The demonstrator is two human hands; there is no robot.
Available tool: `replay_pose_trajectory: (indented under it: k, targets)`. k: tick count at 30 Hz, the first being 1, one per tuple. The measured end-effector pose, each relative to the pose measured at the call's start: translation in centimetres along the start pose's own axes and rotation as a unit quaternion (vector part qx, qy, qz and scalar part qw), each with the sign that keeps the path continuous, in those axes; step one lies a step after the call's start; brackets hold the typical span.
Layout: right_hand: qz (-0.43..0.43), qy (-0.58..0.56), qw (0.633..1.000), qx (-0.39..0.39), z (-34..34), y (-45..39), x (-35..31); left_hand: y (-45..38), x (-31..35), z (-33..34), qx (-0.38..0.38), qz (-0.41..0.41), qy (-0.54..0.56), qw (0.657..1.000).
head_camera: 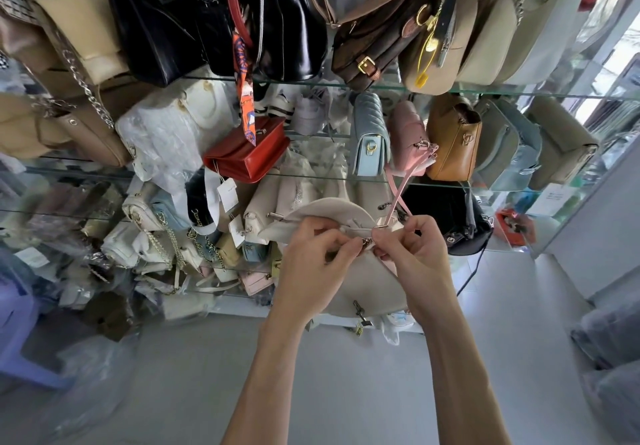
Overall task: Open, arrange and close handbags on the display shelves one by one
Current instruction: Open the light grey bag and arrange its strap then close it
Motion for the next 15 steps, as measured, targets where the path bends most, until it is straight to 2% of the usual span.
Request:
replay_pose_trajectory:
  k: [4,8,12,15]
  targets:
    - [-0.016,0.017,1.0,0.003,0.0,0.0,0.0,-0.5,-0.8,-0.2,0.001,-0.06,-0.024,0.998]
    - [0.001,0.004,1.0,0.03,-0.7,-0.1,0.6,-1.2,-1.6,-0.6,-0.014,-0.036,-0.06,0.997]
    - [0.024,-0.03,0.998,0.052,-0.8,0.0,1.4,-2.4,-2.1,-0.5,-0.073,-0.028,-0.089,0.993]
    - [0.044,-0.055,0.994,0.088,-1.6,-0.2,1.8,-3.1,-2.8,-0.7,-0.104,-0.028,-0.182,0.977]
Point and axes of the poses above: each hand's wrist, its own y-axis away from the middle knuckle, its own z-axis out of the palm, x = y × z, the point moved 10 cm from there along -y, towards the middle knuckle, and after that the axes turned 3 degrees about y, right-handed, at the moved point
